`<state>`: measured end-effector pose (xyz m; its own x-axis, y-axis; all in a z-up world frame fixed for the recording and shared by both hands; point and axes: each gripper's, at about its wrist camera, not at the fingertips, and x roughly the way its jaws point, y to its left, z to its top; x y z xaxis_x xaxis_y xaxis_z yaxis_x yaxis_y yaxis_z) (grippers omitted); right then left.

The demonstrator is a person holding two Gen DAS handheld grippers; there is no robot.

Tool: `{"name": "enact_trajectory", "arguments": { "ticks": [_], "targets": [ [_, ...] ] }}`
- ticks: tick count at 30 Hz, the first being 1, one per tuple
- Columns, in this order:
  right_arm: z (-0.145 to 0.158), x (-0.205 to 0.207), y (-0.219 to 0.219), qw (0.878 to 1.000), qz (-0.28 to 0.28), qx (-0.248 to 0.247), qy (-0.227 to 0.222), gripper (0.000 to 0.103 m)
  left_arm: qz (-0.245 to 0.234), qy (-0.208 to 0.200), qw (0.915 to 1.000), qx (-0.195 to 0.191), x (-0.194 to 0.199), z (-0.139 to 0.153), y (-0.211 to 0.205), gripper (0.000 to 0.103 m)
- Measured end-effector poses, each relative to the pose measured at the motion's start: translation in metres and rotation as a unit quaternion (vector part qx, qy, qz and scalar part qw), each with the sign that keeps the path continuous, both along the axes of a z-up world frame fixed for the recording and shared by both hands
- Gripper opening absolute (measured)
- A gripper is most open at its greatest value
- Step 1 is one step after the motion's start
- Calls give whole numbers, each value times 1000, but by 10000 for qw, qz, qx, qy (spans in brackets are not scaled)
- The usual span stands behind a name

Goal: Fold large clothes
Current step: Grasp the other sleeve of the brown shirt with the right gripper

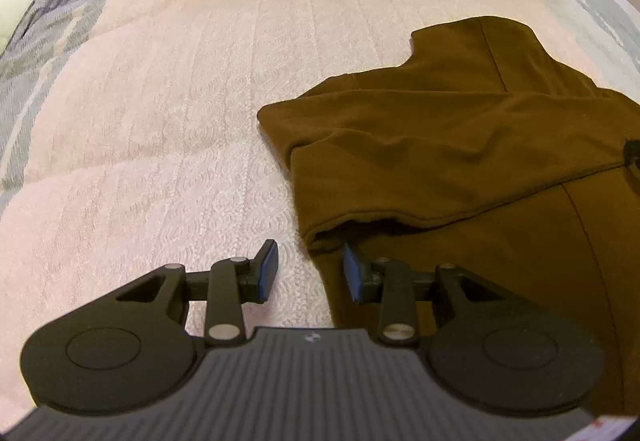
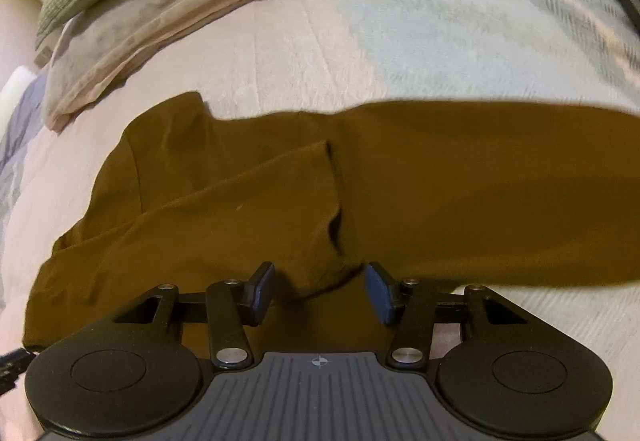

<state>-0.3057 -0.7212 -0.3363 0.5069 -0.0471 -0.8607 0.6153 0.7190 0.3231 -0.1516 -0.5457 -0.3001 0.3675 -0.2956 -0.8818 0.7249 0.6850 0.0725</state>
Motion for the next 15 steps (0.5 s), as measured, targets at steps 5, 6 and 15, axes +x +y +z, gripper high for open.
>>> {"name": "enact_trajectory", "arguments": {
  "ticks": [5, 6, 15],
  "targets": [
    [-1, -9, 0, 9975, -658, 115, -213, 48, 22, 88, 9999, -51, 1, -4, 2, 30],
    [-5, -11, -1, 9965, -709, 254, -355, 48, 0, 100, 9999, -48, 0, -5, 2, 30],
    [30, -10, -22, 9888, -985, 429, -1040, 1, -276, -190, 9993, -160, 0, 4, -4, 30]
  ]
}}
